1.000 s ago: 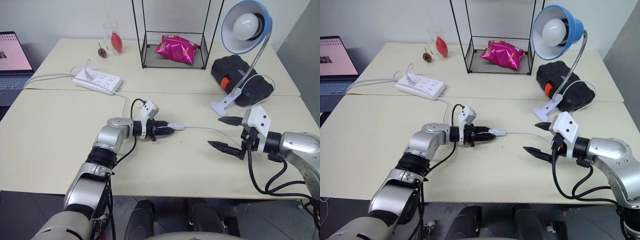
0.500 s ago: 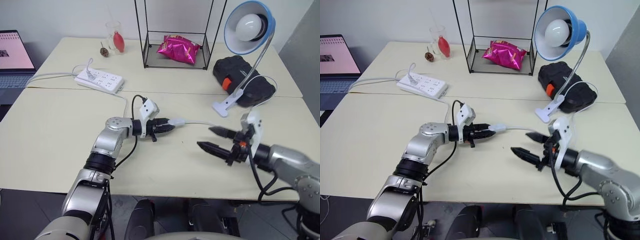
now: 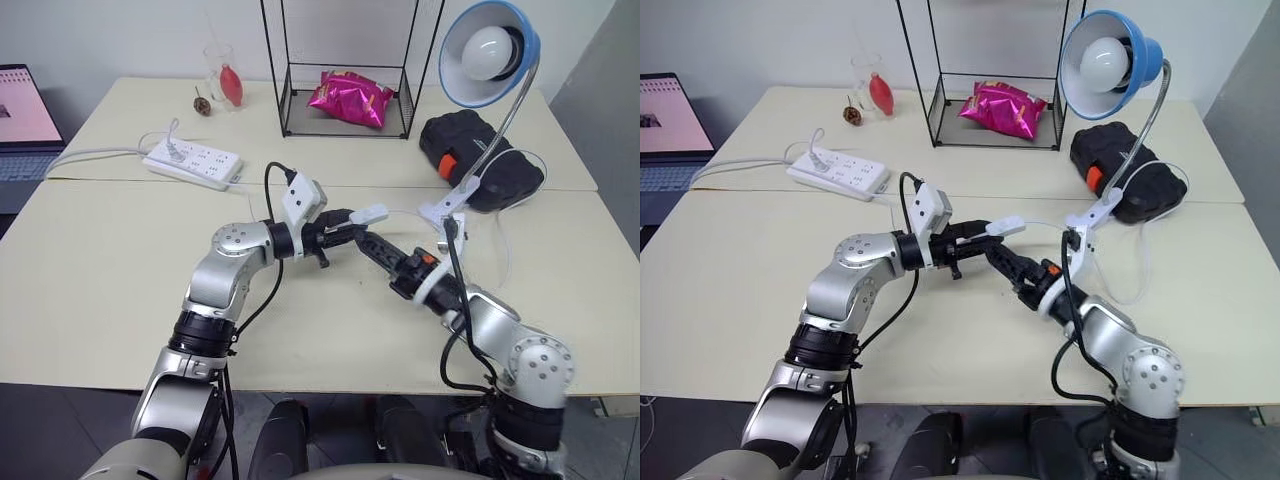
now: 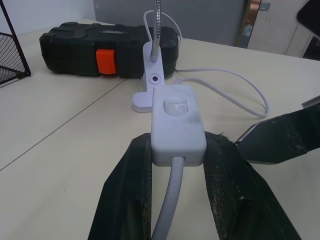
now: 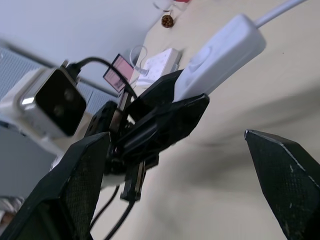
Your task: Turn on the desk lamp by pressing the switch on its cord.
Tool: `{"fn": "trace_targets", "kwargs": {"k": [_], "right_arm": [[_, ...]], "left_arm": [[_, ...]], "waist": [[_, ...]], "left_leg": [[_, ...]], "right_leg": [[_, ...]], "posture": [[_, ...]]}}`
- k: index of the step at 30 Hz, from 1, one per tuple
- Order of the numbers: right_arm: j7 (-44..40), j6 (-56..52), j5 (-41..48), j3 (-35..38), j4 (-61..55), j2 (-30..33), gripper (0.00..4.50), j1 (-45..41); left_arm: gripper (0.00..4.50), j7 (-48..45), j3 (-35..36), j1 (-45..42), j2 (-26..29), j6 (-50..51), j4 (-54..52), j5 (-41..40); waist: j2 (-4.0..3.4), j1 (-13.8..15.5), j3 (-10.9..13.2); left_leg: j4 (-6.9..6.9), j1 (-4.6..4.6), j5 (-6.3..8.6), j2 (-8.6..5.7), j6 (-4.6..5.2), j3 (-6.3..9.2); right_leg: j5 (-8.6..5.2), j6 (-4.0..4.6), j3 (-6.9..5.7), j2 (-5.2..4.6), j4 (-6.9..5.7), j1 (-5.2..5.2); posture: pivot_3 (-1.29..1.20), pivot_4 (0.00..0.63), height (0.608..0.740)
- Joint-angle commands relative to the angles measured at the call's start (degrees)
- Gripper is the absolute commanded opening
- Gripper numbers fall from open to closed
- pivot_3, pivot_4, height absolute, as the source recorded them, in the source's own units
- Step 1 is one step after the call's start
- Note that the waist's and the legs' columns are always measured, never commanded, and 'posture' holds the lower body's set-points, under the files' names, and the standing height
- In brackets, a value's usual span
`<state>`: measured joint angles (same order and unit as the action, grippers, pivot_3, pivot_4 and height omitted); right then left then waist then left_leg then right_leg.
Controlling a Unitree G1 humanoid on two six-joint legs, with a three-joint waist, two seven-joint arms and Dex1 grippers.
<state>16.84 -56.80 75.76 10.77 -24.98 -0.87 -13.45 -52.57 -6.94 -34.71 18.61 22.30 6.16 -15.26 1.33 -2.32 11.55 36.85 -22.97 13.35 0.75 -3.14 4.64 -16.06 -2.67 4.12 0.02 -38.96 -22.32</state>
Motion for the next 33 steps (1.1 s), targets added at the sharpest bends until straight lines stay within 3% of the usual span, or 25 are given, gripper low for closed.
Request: {"fn": "trace_targets", "kwargs": {"k": [1, 25, 26, 27, 33], "right_arm": [[3.8, 4.6, 3.5, 1.3, 1.8, -1.7, 4.50, -2.9], [7.3, 10.1, 8.7, -1.1, 6.3, -0.9, 4.50, -5.1], [7.3, 10.2, 8.8, -1.2, 6.4, -0.8, 4.13, -5.1], [7.3, 10.3, 8.8, -1.3, 6.5, -0.8, 4.08, -5.0], [7.2, 10.3, 8.9, -2.1, 6.9, -0.3, 2.82, -4.8]], "left_arm": [[1.09, 0.6, -0.2, 0.3, -0.1, 0.3, -3.3, -0.8], [1.09, 0.3, -1.4, 0.8, 0.9, 0.4, -4.8, -0.6], [1.09, 0.3, -1.4, 0.9, 0.9, 0.4, -4.8, -0.6], [1.09, 0.4, -1.4, 0.9, 0.9, 0.4, -4.9, -0.7], [1.09, 0.6, -1.6, 1.1, 0.9, 0.6, -5.5, -0.7]], "waist": [[0.00, 0.0, 0.0], [-0.01, -0.3, 0.0], [-0.01, -0.3, 0.0], [-0.01, -0.3, 0.0], [-0.01, -0.3, 0.0]], "left_leg": [[-0.02, -0.03, 0.00, -0.03, 0.00, -0.01], [-0.08, -0.03, 0.00, 0.00, 0.00, 0.00], [-0.08, -0.03, 0.00, 0.00, 0.00, 0.00], [-0.09, -0.03, 0.00, 0.00, 0.00, 0.00], [-0.12, -0.03, 0.00, 0.00, 0.00, 0.00]], "right_leg": [[0.03, 0.05, 0.01, -0.03, 0.01, -0.03], [-0.04, -0.02, -0.01, 0.00, 0.02, -0.06], [-0.05, -0.02, -0.01, 0.00, 0.02, -0.06], [-0.05, -0.02, -0.01, 0.00, 0.02, -0.06], [-0.06, 0.00, -0.01, 0.00, 0.04, -0.07]], "posture": [[0.00, 0.150, 0.740], [0.00, 0.150, 0.740], [0.00, 0.150, 0.740], [0.00, 0.150, 0.740], [0.00, 0.150, 0.740]]}}
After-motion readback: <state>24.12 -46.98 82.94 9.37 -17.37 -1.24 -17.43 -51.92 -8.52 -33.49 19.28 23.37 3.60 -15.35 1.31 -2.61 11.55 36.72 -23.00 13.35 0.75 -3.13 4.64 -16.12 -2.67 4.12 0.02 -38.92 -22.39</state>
